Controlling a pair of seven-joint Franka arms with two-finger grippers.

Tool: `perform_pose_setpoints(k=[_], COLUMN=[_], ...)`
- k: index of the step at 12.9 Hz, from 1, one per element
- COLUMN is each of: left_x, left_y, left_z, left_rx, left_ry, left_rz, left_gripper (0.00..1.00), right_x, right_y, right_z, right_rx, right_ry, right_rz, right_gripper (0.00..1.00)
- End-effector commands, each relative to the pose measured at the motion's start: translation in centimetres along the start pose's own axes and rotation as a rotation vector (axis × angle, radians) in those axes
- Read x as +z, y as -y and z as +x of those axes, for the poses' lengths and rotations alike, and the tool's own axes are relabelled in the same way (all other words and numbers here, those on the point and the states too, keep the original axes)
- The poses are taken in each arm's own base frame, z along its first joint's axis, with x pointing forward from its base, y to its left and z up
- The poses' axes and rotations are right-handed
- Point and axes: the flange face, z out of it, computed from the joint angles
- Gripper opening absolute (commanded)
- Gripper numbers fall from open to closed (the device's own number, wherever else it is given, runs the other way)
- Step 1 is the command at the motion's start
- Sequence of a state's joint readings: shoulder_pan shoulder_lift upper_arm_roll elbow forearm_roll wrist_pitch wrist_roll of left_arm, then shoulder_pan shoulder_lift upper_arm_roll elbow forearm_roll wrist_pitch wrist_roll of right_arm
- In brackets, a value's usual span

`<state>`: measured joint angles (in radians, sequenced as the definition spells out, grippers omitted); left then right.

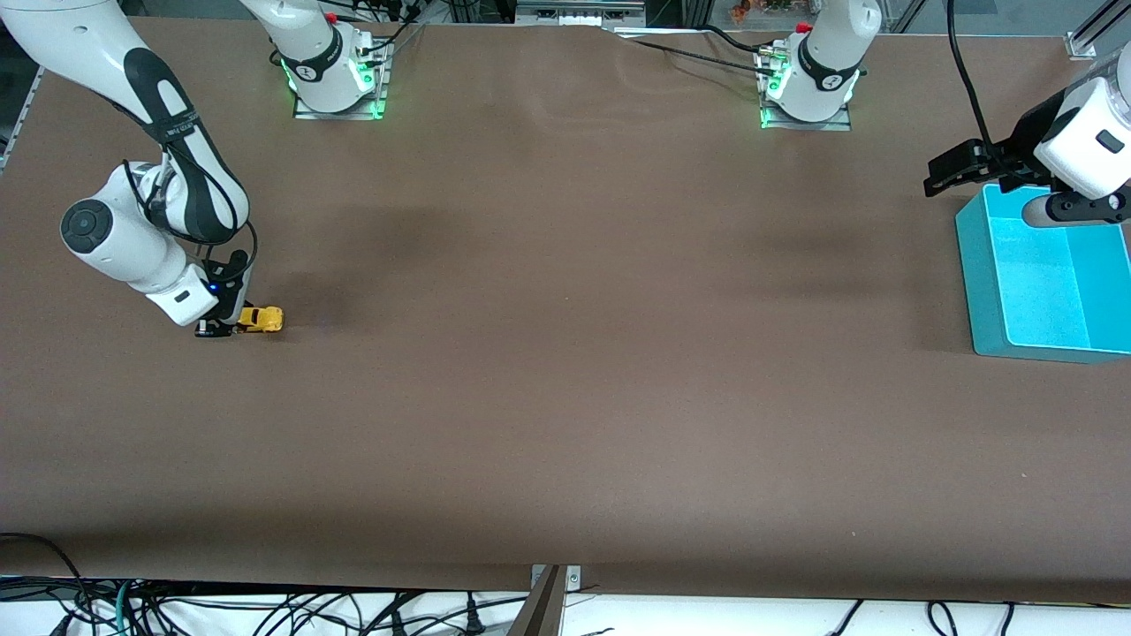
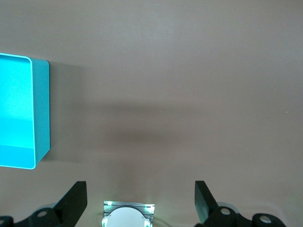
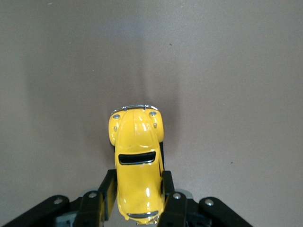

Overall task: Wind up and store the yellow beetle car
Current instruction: 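Lower the right gripper and close it on the yellow car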

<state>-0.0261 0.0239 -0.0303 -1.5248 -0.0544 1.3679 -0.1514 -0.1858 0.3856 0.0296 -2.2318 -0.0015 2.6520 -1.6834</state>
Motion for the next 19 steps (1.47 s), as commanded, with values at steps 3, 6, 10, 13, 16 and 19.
perform_pose_setpoints(k=[3,6,10,13,16,19], left_x=[-0.5,-0.5,-0.5,-0.5,-0.5,-0.5], left_y=[0.1,0.2,0.2,0.2,0.2,0.2], left_z=[0.1,0.1,0.1,0.1,0.1,0.1], left_rx=[0.003,0.001,0.001,0.001,0.001,0.001], left_ry=[0.003,0.003,0.003,0.003,0.003,0.003], left_rz=[0.021,0.022,0.021,0.022,0.021,0.021], left_gripper=[1.00,1.00,1.00,1.00,1.00,1.00], right_x=[1.2,1.7,1.9,2.7,3.2,4.0], right_y=[0.7,0.9,1.3,2.1,2.8,4.1], right_z=[-0.3,-1.1,-2.9,-5.7,-8.1,-11.3], right_rx=[-0.011,-0.021,-0.050,-0.050,-0.058,-0.059], right_ry=[-0.005,-0.005,-0.005,-0.008,-0.011,-0.016], right_rz=[0.014,0.014,0.019,0.034,0.037,0.049], right_gripper=[0.17,0.17,0.14,0.13,0.13,0.13])
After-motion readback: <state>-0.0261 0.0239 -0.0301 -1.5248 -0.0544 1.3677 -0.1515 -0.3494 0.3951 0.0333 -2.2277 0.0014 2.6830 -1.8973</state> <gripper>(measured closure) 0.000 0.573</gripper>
